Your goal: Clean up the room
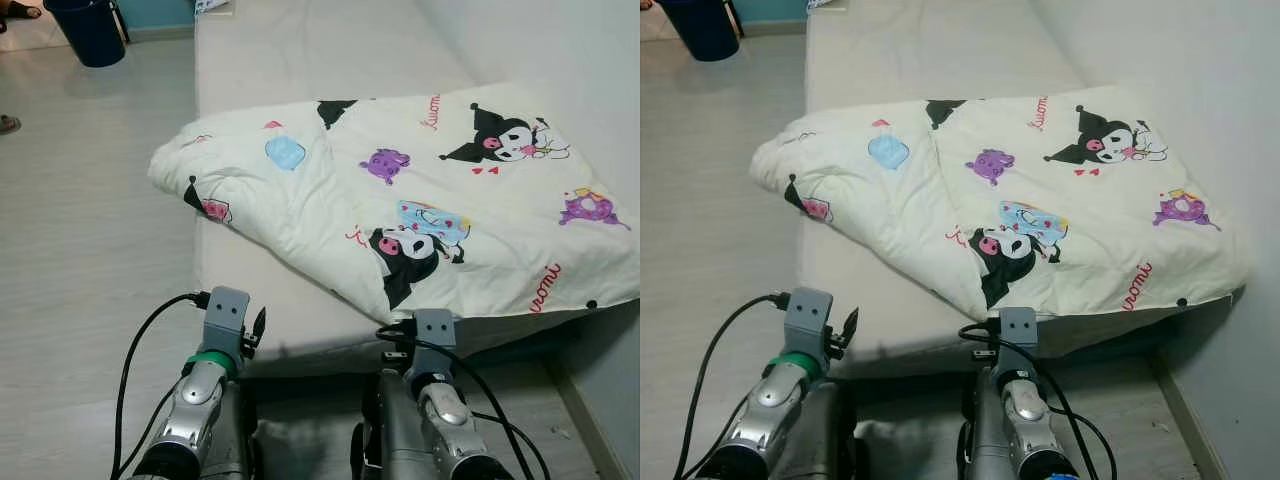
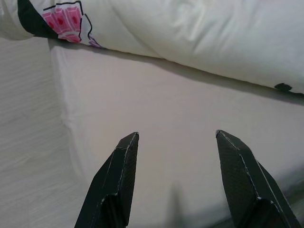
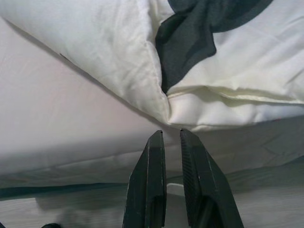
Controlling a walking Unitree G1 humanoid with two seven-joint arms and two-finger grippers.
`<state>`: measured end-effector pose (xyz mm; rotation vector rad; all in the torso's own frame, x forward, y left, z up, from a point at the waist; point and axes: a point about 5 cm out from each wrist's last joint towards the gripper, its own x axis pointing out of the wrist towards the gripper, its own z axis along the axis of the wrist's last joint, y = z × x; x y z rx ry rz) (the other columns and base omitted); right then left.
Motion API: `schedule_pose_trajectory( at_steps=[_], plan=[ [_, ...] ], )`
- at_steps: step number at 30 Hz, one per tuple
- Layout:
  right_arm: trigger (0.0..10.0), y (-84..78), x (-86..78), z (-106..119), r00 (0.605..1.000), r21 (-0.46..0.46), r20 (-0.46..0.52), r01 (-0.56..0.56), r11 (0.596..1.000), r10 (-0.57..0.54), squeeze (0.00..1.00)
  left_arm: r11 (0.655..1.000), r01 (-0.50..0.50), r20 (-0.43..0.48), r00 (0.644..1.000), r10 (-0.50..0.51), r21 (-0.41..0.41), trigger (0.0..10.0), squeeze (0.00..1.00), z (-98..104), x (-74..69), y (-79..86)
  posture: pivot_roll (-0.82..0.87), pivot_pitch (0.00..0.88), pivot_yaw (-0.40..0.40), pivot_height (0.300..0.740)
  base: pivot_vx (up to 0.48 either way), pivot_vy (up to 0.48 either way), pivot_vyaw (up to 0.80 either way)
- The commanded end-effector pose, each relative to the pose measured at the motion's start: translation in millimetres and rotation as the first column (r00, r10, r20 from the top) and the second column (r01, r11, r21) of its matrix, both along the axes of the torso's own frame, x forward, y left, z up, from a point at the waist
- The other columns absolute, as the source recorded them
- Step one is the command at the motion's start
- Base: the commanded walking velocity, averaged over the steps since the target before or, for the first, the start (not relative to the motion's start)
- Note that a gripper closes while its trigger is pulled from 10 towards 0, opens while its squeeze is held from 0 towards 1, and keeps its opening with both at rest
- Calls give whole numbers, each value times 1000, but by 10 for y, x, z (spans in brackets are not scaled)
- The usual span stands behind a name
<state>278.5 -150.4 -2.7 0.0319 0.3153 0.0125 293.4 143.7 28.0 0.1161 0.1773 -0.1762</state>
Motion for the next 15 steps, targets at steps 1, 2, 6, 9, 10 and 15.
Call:
schedule_pose_trajectory(
  at_steps=[1, 2, 6, 9, 10, 15],
  plan=[
    [10000, 5, -45, -42, 1000, 9, -16, 6, 1000, -6, 0, 1000, 1, -19, 1000, -1, 16, 10000, 0, -62, -57, 23, 0, 125, 27, 614, 0, 0, 0],
    [10000, 5, -45, -42, 1000, 9, -16, 6, 1000, -6, 0, 1000, 1, -19, 1000, -1, 16, 10000, 0, -62, -57, 23, 0, 125, 27, 614, 0, 0, 0],
    [10000, 5, -47, -43, 1000, 10, -16, 5, 1000, -5, 0, 1000, 5, -21, 1000, -5, 16, 10000, 0, -68, -61, 15, -2, 122, 27, 609, 0, 0, 0],
    [10000, -4, -45, -40, 1000, 12, -14, 5, 1000, -5, 0, 1000, 10, -21, 1000, -10, 15, 10000, 0, -69, -61, -4, -5, 120, 27, 594, 0, 0, 0],
    [10000, -6, -45, -39, 1000, 12, -13, 5, 1000, -5, 0, 1000, 11, -21, 1000, -10, 15, 10000, 0, -68, -61, -6, -5, 120, 27, 589, 0, 0, 0],
    [10000, -12, -43, -31, 1000, 13, -5, 10, 1000, -10, 0, 1000, 11, -24, 1000, -11, 18, 10000, 0, -76, -64, -13, -1, 128, 27, 584, 0, 0, 0]
  ],
)
